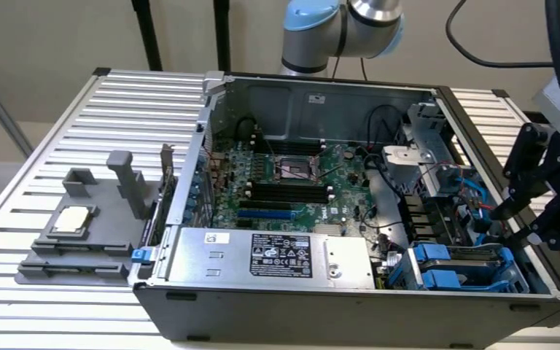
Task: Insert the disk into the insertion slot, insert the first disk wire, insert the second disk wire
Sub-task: 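Insert the first disk wire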
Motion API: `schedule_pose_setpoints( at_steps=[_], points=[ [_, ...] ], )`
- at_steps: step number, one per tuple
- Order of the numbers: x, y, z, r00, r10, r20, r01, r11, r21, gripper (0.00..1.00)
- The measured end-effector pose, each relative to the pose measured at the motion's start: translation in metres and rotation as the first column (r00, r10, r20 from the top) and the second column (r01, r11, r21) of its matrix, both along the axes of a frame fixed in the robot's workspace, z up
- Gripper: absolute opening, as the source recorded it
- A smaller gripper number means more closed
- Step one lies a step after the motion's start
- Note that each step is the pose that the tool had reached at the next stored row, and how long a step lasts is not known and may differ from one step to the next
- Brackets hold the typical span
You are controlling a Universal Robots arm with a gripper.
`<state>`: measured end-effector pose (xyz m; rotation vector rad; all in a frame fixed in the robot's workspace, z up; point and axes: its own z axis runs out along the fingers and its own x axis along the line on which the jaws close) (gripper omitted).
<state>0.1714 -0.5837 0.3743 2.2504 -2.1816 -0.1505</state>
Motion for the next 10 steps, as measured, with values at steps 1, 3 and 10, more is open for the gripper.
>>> schedule_pose_setpoints(
  at_steps=[1,3,10],
  points=[
    [0.000,0.0020,-0.0018,1.0000,0.000,0.0002,0.000,1.0000,0.0001,0.40],
    [0.000,0.0060,-0.0054,1.0000,0.000,0.0006,0.000,1.0000,0.0002,0.40],
    [-0.001,0.0138,-0.0182,1.0000,0.002,0.0015,-0.002,1.0000,-0.0016,0.31]
  ],
)
